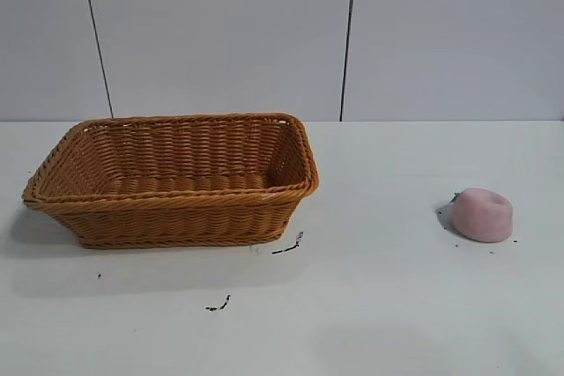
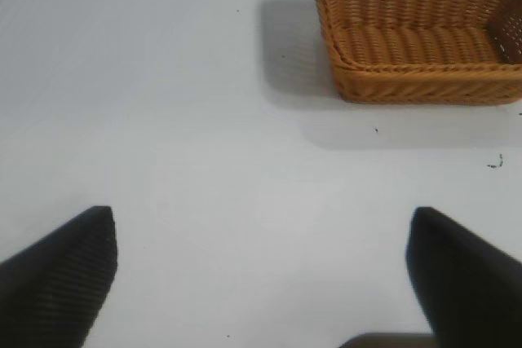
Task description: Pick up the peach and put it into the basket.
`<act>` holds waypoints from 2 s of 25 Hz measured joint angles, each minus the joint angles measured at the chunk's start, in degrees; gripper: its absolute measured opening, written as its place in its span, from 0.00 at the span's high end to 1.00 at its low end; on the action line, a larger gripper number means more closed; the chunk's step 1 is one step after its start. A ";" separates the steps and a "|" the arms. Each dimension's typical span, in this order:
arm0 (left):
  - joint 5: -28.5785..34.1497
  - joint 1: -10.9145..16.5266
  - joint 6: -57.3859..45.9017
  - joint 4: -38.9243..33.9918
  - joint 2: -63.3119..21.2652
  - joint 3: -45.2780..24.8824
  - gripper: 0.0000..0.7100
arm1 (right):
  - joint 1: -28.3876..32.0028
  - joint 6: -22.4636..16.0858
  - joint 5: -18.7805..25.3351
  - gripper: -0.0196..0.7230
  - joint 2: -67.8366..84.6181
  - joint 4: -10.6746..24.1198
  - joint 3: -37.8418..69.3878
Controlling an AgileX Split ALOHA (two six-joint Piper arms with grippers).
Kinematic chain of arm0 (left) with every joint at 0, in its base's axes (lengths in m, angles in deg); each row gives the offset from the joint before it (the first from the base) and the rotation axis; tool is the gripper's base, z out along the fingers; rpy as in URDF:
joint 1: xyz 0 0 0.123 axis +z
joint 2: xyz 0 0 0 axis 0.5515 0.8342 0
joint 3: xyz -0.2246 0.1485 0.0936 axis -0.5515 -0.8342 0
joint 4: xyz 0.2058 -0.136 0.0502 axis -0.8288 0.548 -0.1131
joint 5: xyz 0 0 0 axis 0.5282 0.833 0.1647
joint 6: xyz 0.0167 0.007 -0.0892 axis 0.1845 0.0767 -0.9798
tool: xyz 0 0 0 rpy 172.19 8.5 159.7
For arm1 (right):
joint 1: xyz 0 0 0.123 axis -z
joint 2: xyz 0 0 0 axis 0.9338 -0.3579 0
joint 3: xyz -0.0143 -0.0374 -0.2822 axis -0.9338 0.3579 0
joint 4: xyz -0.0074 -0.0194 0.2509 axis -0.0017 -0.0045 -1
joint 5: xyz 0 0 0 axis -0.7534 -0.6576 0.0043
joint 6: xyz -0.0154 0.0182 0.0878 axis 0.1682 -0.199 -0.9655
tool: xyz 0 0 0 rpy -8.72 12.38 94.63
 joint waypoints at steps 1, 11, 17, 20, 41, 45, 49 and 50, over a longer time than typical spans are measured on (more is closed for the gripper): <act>0.00 0.00 0.00 0.00 0.00 0.00 0.02 | 0.00 0.00 0.00 0.04 0.00 0.00 0.00; 0.00 0.00 0.00 0.00 0.00 0.00 0.02 | 0.00 0.00 -0.05 0.04 -0.81 0.00 -0.18; 0.00 0.00 0.00 0.00 0.00 0.00 0.02 | 0.00 -0.02 -3.43 0.04 -16.73 -0.18 -5.83; 0.00 0.00 0.00 0.00 0.00 0.00 0.02 | 0.00 -0.02 -5.53 0.04 -29.46 -0.18 -11.28; 0.00 0.00 0.00 0.00 0.00 0.00 0.02 | -4.18 1.92 -8.75 0.04 -99.46 0.88 -47.03; 0.00 0.00 0.00 0.00 0.00 0.00 0.02 | -4.18 1.92 -11.30 0.04 -106.24 1.61 -47.76; 0.00 0.00 0.00 0.00 0.00 0.00 0.02 | -4.18 1.92 -12.41 0.04 -113.33 1.85 -47.76; 0.00 0.00 0.00 0.00 0.00 0.00 0.02 | -4.18 1.92 -12.72 0.04 -114.71 2.09 -47.76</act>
